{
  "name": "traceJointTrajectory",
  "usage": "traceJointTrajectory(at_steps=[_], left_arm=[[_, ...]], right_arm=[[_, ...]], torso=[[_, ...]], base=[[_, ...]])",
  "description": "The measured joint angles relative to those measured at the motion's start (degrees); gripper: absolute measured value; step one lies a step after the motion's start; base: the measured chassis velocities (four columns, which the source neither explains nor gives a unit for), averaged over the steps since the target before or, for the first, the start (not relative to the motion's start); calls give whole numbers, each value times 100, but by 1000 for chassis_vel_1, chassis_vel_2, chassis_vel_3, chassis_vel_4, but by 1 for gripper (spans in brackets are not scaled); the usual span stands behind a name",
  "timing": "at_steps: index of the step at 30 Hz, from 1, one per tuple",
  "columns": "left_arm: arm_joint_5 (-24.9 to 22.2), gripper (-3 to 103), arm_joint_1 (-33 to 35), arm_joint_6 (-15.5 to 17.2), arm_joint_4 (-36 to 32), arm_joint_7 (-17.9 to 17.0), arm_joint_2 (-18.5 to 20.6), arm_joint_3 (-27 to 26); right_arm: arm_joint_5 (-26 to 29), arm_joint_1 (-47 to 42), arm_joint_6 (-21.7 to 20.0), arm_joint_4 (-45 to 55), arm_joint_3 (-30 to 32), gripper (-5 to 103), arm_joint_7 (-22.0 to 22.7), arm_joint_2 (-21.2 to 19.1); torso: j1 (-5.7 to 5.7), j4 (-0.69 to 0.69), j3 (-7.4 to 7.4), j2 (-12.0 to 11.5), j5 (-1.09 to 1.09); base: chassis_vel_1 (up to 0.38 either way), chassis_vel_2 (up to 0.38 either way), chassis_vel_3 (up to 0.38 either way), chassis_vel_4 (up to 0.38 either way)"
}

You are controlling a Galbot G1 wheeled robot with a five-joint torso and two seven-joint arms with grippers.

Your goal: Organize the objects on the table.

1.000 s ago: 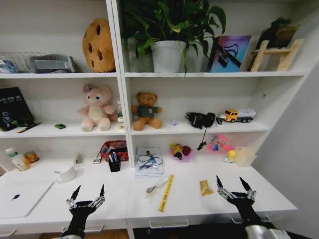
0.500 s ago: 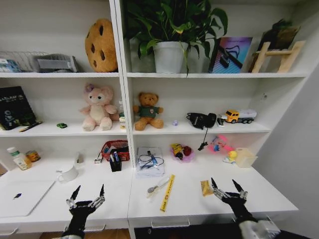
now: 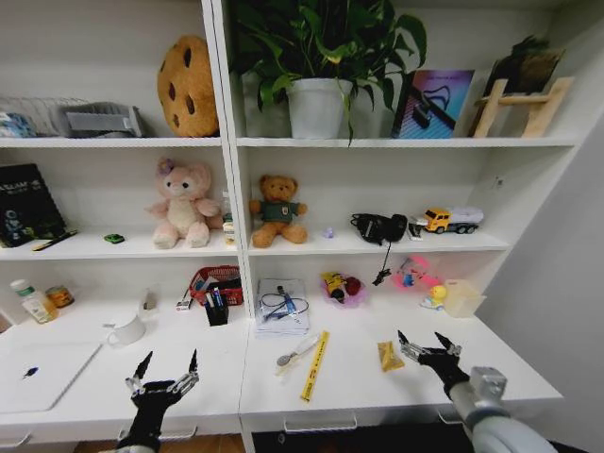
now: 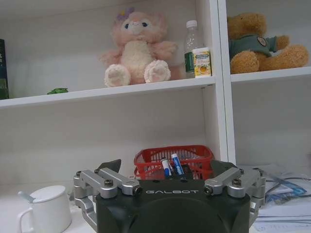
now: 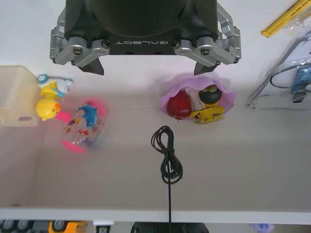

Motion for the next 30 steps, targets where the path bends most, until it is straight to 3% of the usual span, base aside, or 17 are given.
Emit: traceJointTrajectory(at_steps=[3,15,16,18,22,24,26,27,28,30], left_arm=[[0,100,0,0,0,0,0,0],[0,100,0,0,0,0,0,0],[0,100,0,0,0,0,0,0],[0,100,0,0,0,0,0,0],[0,100,0,0,0,0,0,0],[0,100,0,0,0,0,0,0],[0,100,0,0,0,0,0,0],[0,100,0,0,0,0,0,0],[0,100,0,0,0,0,0,0],[0,100,0,0,0,0,0,0]], right_arm=[[486,444,-197,-269,-375,100,118,-170],[428,1098,-205,-1081,-1248,100,276,-104],[312,1007,-159,-1128,-1304,92,363,-47],[261,929,-137,-1116,-1303,90,364,-17],[200,855,-93,-1127,-1317,78,383,52],[210,849,-89,-1136,-1325,78,406,80],[137,834,-37,-1215,-1344,67,389,110],[137,834,-37,-1215,-1344,67,389,110],[111,843,-32,-1267,-1361,55,370,118],[100,871,-28,-1304,-1370,50,360,119]], torso=[[0,0,0,0,-1],[0,0,0,0,0],[0,1,0,0,-1],[0,-1,0,0,-1],[0,0,-1,0,-1],[0,1,-1,0,-1],[0,0,-1,0,-1],[0,0,-1,0,-1],[0,0,-1,0,-1],[0,0,-1,0,-1]], base=[[0,0,0,0],[0,0,0,0],[0,0,0,0],[0,0,0,0],[0,0,0,0],[0,0,0,0],[0,0,0,0],[0,0,0,0],[0,0,0,0],[0,0,0,0]])
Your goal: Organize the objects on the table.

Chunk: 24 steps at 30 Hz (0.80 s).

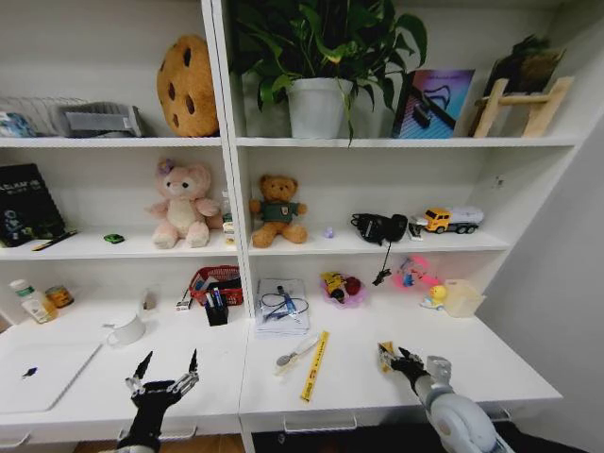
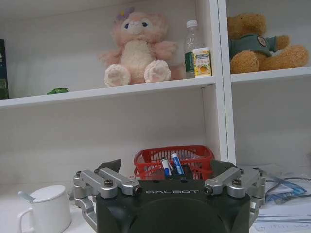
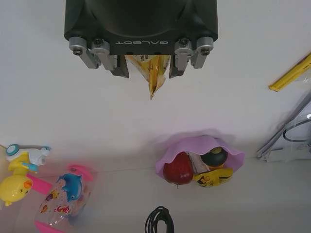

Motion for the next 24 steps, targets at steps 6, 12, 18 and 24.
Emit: traceJointTrajectory(at_steps=[6,12,18,24], left_arm=[[0,100,0,0,0,0,0,0],[0,100,0,0,0,0,0,0],[0,100,0,0,0,0,0,0],[0,100,0,0,0,0,0,0]], right_arm=[[0,23,1,-28,-8,28,-5,0],[-62,16,108,-107,30,7,-161,-6],[-269,-87,281,129,193,0,-347,-4],[-203,93,327,413,294,0,-434,-190]], torso=[[0,0,0,0,0],[0,0,0,0,0],[0,-1,0,0,0],[0,-1,0,0,-1]], base=[[0,0,0,0],[0,0,0,0],[0,0,0,0],[0,0,0,0]])
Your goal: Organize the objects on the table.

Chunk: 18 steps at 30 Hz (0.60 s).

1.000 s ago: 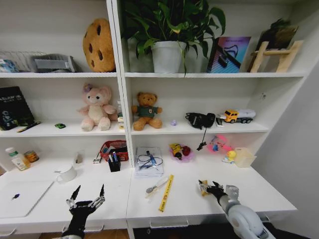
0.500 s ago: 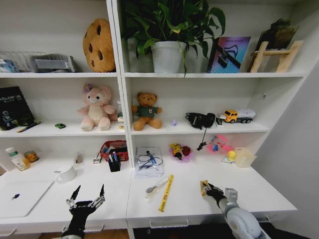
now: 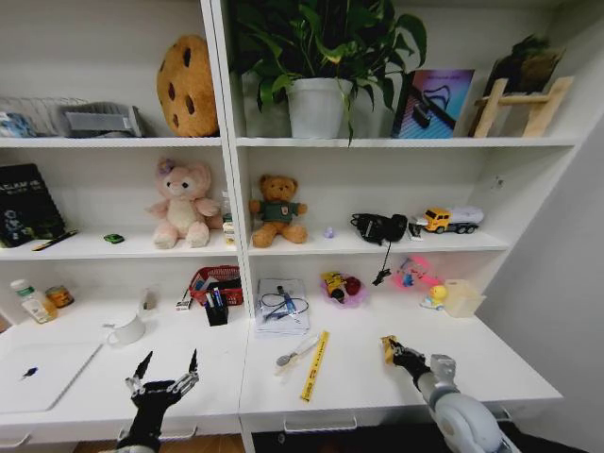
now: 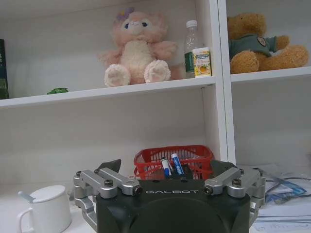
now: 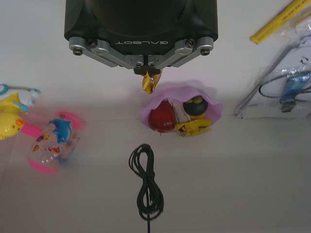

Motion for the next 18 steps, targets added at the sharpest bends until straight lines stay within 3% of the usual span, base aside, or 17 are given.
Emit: traceJointTrajectory(at_steps=[7,9,18], left_arm=[[0,100,0,0,0,0,0,0],[0,100,0,0,0,0,0,0],[0,100,0,0,0,0,0,0]], right_arm=[[499,790,-59,-324,-201,0,-164,-177],[674,1398,-142,-686,-528,0,-229,-169],[529,2882,-125,-1772,-1373,0,-431,148]], torso=[[0,-1,0,0,1],[0,1,1,0,1],[1,1,1,0,0]], base=[[0,0,0,0],[0,0,0,0],[0,0,0,0]])
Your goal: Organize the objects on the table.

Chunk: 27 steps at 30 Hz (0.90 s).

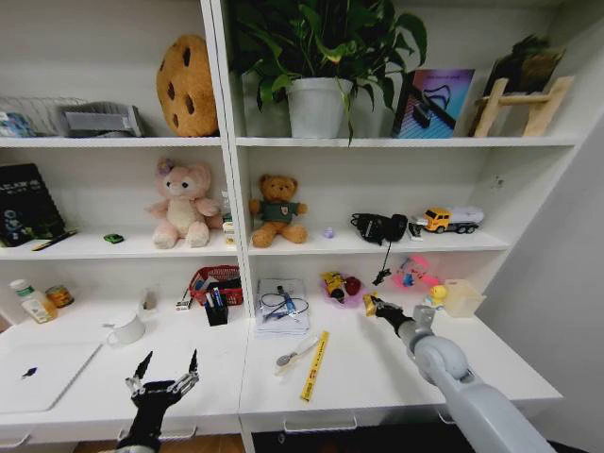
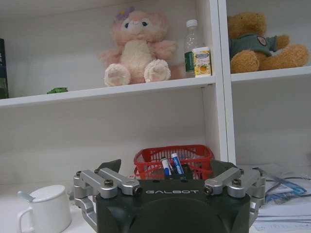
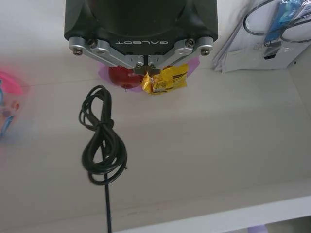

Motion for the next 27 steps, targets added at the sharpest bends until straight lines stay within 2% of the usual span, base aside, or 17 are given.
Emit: traceJointTrajectory(at_steps=[7,9,10,13,15,22,27], left_arm=[[0,100,0,0,0,0,0,0],[0,100,0,0,0,0,0,0],[0,100,0,0,0,0,0,0],[0,100,0,0,0,0,0,0],[0,100,0,0,0,0,0,0],[0,100,0,0,0,0,0,0],[0,100,0,0,0,0,0,0]], right_arm=[[-321,649,43,-778,-423,0,-62,317],[-741,835,169,-1176,-490,0,-155,538],[-741,835,169,-1176,-490,0,-155,538],[-983,1183,242,-1637,-553,0,-182,926],[-1013,1301,251,-1750,-566,0,-183,1039],[-1248,1837,351,-2241,-724,0,-220,1274],[-1259,1905,373,-2385,-691,0,-219,1306]], torso=[[0,-1,0,0,0],[0,-2,0,0,1],[0,-2,0,0,1],[0,-2,0,0,0],[0,0,0,0,1],[0,-1,0,0,0],[0,-1,0,1,0]], base=[[0,0,0,0],[0,0,0,0],[0,0,0,0],[0,0,0,0],[0,0,0,0],[0,0,0,0],[0,0,0,0]])
